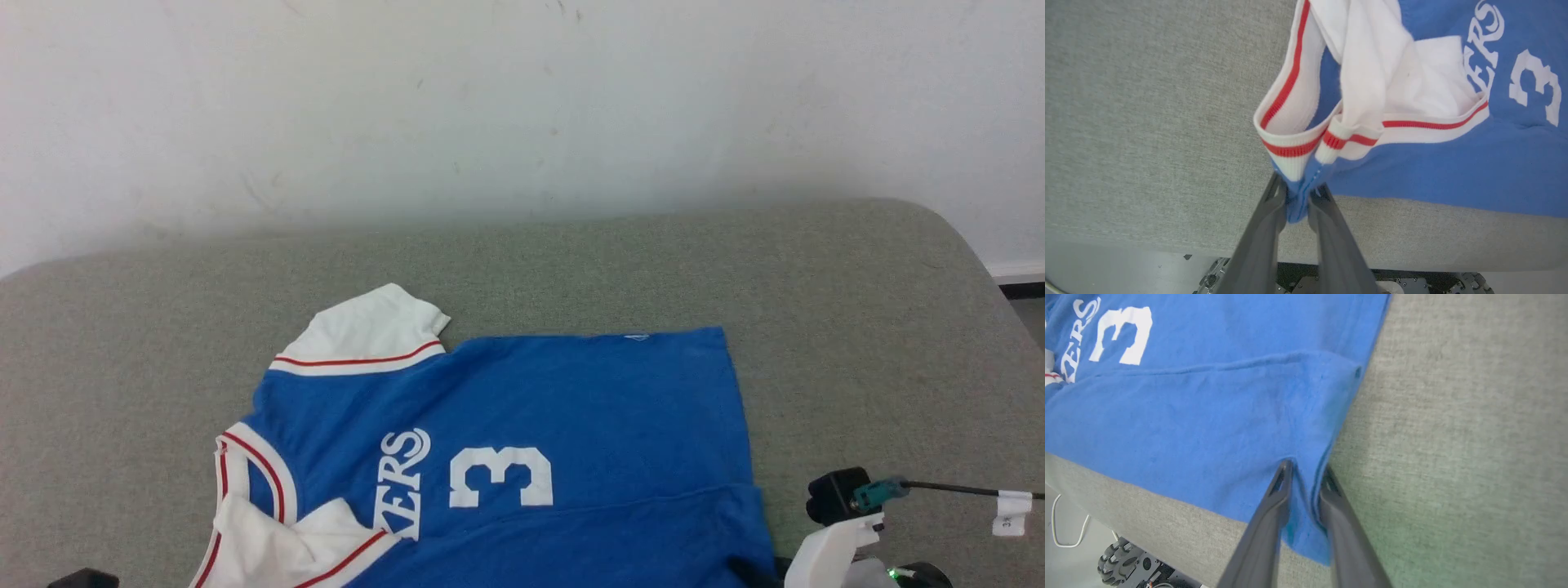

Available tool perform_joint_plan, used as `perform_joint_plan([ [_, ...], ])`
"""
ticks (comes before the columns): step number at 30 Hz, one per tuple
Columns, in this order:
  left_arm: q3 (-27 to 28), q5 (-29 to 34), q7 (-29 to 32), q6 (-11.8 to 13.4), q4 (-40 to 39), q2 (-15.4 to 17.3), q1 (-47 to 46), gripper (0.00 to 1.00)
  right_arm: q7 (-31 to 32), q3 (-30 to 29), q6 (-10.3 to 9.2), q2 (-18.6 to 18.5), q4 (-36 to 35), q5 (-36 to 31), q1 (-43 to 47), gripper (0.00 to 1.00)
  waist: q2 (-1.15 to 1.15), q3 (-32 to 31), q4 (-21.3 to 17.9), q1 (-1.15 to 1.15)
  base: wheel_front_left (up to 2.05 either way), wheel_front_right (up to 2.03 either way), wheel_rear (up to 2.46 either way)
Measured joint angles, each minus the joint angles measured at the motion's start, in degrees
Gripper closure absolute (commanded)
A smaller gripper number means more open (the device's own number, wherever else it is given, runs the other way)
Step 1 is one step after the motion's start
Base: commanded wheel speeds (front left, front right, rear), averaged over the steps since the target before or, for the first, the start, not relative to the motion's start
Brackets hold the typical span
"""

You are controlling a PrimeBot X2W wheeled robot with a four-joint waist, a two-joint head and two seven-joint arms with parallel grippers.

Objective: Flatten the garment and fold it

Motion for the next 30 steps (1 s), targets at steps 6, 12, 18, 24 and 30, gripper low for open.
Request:
perform_joint_plan([
  [6,0.1,0.1,-4.6,-0.9,4.8,-2.2,-3.1,0.00,-6.3,-1.1,0.00,2.1,-2.3,-2.9,1.9,0.00,0.00,0.9,-0.5,0.01,0.00,0.00,0.00],
  [12,3.9,3.0,-10.2,1.3,4.4,-1.1,-8.3,0.00,-17.7,-8.7,0.00,3.2,-7.3,-10.3,3.0,0.00,0.00,1.4,-1.7,0.00,0.00,0.00,0.00],
  [18,3.6,7.2,-14.5,3.1,3.6,-0.8,-19.6,0.00,-23.5,-17.5,0.00,8.0,-14.9,-18.0,2.5,0.00,0.00,4.6,-2.6,0.01,0.00,0.00,0.00],
  [24,0.0,10.2,-16.3,1.5,8.8,-0.9,-36.0,0.00,-24.4,-19.8,0.00,11.9,-21.5,-20.7,-1.2,0.00,0.00,10.2,-3.8,0.02,0.00,0.00,0.00],
  [30,-4.1,12.3,-14.4,-2.0,18.4,0.0,-52.8,0.00,-24.6,-18.8,0.00,13.4,-24.2,-21.2,-4.0,0.00,0.00,16.3,-5.7,0.03,0.00,0.00,0.00],
])
